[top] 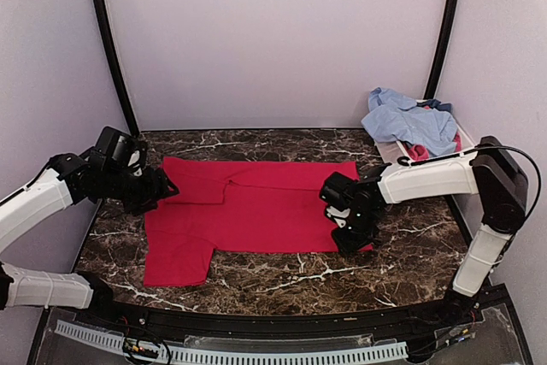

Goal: Fold and stack the mixed laundry pile
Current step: Move the 1/3-folded T-shirt to the center of the board, then pick up the 1/3-folded T-shirt from the center of the board.

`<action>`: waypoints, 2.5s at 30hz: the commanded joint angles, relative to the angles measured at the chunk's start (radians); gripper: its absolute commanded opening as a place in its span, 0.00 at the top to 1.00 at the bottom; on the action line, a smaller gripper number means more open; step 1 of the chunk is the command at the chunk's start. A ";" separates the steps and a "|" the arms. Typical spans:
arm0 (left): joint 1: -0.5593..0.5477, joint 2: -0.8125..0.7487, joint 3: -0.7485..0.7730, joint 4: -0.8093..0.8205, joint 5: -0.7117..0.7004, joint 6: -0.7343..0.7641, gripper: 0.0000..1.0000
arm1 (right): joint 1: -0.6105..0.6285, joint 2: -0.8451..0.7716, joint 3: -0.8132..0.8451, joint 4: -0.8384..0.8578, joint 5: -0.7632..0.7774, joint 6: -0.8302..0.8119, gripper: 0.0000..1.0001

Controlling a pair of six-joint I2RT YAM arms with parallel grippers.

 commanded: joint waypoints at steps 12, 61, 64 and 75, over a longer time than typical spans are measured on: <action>0.180 0.156 -0.063 0.116 -0.046 -0.012 0.34 | 0.003 0.044 0.013 0.026 -0.046 -0.038 0.56; 0.487 1.249 1.213 -0.114 0.143 0.287 0.42 | 0.004 -0.027 0.110 -0.002 -0.019 -0.289 0.48; 0.453 1.116 1.142 -0.112 0.129 0.281 0.40 | 0.004 -0.012 0.114 0.031 -0.028 -0.333 0.51; 0.410 0.497 0.425 0.115 0.139 0.143 0.39 | 0.004 0.074 0.088 0.038 -0.016 -0.403 0.56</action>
